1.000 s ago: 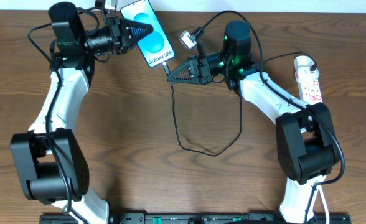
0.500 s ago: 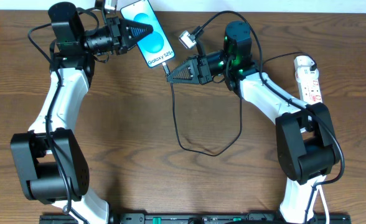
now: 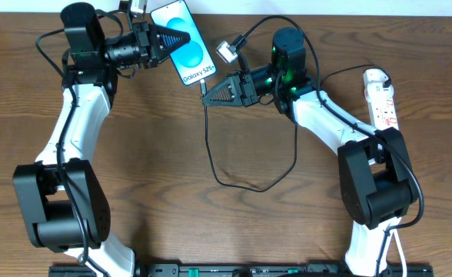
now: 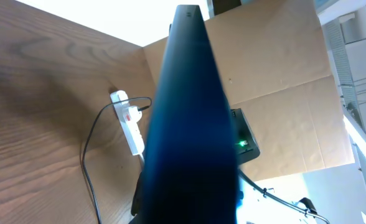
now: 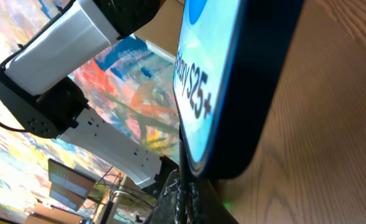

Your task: Plug charger to phone and switch on socket

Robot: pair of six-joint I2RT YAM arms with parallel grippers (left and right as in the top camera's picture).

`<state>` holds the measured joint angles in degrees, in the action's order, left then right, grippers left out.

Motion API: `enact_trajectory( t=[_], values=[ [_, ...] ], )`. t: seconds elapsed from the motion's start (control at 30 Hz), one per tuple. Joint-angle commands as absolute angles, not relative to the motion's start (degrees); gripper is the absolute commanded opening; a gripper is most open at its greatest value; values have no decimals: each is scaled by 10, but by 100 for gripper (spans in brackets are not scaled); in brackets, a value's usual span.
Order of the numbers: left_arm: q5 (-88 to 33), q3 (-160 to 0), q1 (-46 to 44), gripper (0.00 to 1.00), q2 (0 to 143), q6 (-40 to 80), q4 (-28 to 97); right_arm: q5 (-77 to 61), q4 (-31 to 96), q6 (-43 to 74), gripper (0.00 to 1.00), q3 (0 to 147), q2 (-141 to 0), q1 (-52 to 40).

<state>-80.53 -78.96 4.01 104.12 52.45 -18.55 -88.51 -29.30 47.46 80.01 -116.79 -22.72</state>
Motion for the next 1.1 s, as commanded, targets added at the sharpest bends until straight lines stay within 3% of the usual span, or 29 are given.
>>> enact_trajectory(
  t=[0.0,1.07],
  values=[
    [-836,-788,35,8,1030,513,-190,-869,-292,465,1,804,-1173,-221],
    [-851,-788,36,8,1030,491,-190,-894,-274,467,1,804,-1173,-211]
  ],
)
